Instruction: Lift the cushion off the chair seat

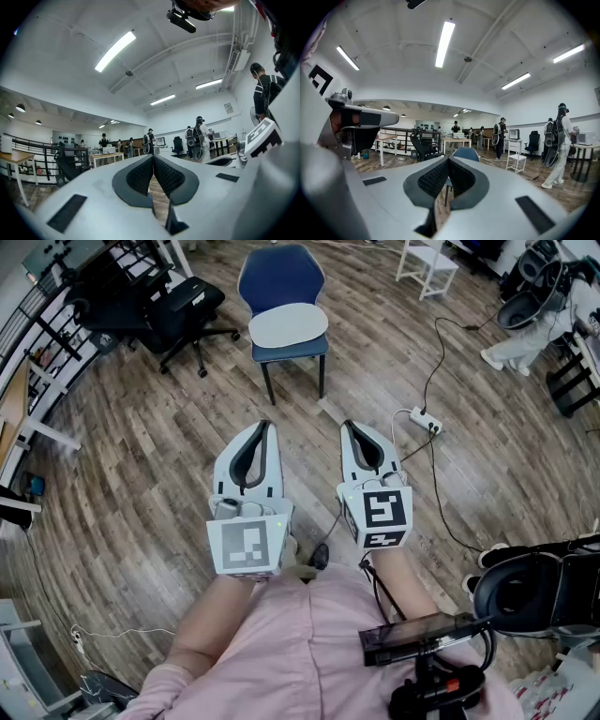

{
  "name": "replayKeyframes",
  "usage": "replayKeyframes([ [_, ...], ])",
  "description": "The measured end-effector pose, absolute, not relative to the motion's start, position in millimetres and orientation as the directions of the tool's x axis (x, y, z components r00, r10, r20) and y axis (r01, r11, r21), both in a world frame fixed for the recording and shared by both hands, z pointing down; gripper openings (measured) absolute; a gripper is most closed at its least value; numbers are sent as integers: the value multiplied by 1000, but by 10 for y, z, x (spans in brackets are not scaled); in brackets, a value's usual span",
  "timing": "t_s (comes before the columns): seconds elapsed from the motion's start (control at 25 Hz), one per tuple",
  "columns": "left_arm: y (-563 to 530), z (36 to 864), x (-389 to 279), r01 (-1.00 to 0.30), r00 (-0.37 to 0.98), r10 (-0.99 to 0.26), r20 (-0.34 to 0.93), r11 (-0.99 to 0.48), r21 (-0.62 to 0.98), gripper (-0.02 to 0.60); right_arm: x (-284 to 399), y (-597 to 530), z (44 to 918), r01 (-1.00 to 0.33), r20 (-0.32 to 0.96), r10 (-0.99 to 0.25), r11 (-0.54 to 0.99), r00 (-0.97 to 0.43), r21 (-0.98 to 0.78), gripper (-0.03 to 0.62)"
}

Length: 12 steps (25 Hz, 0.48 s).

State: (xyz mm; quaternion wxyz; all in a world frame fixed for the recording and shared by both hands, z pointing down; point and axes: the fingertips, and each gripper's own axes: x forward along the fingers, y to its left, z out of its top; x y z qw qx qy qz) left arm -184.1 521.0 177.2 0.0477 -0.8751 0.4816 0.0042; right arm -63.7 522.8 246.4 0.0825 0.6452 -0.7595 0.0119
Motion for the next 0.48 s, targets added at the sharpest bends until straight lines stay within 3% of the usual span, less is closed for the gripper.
replayKeyframes([
  [0.48,4966,1967,-1795,-856,514,-857,-24,-511,-79,14,-556,4986,2601,-982,135,-978,172,-160,79,2],
])
